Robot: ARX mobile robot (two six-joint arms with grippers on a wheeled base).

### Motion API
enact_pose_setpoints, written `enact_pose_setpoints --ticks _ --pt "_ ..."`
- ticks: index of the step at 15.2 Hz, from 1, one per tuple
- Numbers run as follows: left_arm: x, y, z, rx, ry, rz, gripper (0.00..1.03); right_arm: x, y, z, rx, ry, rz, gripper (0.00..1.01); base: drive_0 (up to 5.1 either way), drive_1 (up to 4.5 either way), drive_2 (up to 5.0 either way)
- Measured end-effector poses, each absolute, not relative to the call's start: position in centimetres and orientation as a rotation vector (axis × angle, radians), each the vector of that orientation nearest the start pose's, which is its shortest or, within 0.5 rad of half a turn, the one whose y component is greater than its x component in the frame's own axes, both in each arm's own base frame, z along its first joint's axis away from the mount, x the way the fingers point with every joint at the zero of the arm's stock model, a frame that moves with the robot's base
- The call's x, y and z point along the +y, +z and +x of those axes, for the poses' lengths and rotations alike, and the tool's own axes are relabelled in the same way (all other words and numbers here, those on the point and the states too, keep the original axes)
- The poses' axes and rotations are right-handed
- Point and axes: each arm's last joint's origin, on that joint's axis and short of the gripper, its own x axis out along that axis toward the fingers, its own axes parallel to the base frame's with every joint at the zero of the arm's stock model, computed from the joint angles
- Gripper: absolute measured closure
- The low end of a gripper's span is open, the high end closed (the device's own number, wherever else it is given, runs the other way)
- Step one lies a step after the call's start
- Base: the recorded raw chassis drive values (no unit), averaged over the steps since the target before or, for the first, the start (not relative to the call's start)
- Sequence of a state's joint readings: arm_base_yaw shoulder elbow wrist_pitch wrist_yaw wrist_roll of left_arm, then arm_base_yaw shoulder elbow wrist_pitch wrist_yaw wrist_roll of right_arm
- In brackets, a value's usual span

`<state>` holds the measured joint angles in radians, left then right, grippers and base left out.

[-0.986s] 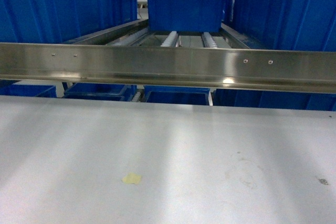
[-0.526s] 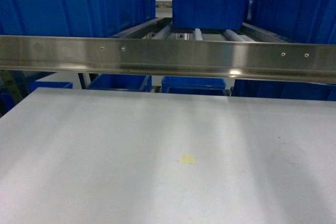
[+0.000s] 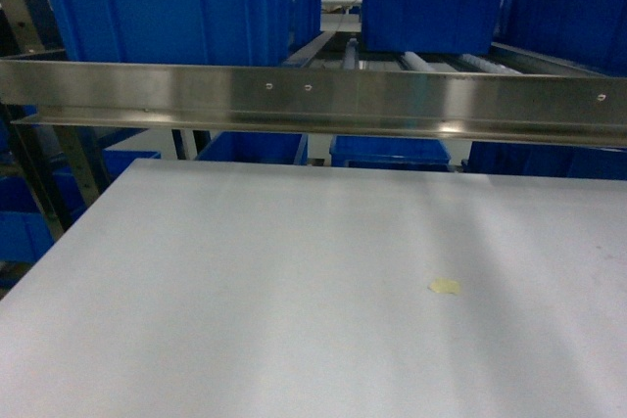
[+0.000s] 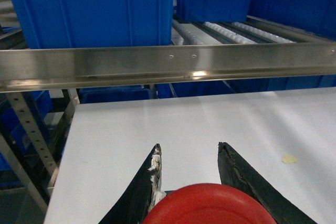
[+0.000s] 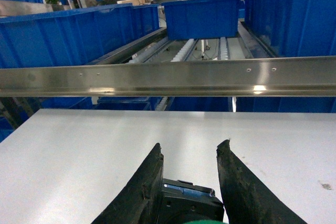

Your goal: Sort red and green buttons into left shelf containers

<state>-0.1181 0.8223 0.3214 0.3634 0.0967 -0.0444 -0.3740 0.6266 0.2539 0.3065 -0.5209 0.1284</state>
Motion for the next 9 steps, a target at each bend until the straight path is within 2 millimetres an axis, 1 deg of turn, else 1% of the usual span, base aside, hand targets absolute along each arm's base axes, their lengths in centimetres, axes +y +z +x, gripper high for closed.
enact_pose_setpoints --ticks 9 --pt "-2.39 21.89 17.79 0.141 -0.211 -0.043 0.75 -4.1 21.85 14.38 0.07 0.143 0.155 0.73 -4.8 2.62 2.6"
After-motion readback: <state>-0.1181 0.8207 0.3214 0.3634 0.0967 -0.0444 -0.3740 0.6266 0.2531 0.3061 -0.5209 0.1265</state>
